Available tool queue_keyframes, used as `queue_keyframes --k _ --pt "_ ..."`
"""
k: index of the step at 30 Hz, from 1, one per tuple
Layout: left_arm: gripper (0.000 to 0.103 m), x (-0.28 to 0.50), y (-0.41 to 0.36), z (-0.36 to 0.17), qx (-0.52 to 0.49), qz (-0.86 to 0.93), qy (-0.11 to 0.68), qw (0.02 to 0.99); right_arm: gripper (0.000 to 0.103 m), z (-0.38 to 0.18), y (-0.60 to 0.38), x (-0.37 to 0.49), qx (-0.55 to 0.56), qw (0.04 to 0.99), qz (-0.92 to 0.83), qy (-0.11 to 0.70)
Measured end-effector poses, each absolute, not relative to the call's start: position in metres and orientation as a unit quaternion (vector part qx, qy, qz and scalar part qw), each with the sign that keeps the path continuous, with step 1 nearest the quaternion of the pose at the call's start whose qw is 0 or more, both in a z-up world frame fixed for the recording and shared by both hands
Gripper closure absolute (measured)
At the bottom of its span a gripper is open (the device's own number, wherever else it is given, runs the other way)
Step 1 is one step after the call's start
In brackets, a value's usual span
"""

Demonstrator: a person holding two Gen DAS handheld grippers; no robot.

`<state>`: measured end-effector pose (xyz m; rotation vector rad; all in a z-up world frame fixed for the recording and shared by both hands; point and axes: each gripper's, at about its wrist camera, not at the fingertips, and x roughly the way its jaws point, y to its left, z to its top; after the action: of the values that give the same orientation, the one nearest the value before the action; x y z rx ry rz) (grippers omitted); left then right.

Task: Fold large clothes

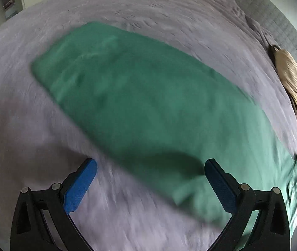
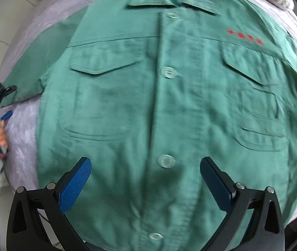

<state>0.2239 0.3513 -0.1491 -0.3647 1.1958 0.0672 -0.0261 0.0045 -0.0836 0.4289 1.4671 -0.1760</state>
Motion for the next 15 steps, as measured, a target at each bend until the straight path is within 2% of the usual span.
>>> queue_keyframes --k 2,3,4,6,9,15 --pt "0.004 0.237 0.353 -0.147 -0.168 0.037 0.544 0.822 0.0 -0.084 0.013 -0.02 0.187 0.72 -0.076 0.663" --pt "0.022 0.24 0.351 -0.143 -0.161 0.039 0.533 0.83 0.0 -0.085 0.016 -0.018 0.187 0.721 -0.076 0.663" --pt "0.059 0.242 0.348 -0.139 -0.15 0.04 0.529 0.834 0.0 -0.085 0.019 -0.016 0.188 0.722 -0.075 0.662" --pt "0.097 0.25 0.346 -0.13 -0.13 0.024 0.528 0.839 0.0 -0.086 0.022 -0.013 0.194 0.723 -0.073 0.659" --pt "0.098 0.245 0.356 -0.102 -0.146 -0.039 0.493 0.857 0.0 -0.089 0.024 -0.011 0.206 0.727 -0.073 0.651" --pt "0.098 0.221 0.271 -0.025 -0.103 -0.177 0.422 0.883 0.0 -0.084 0.006 -0.024 0.23 0.744 -0.081 0.623"
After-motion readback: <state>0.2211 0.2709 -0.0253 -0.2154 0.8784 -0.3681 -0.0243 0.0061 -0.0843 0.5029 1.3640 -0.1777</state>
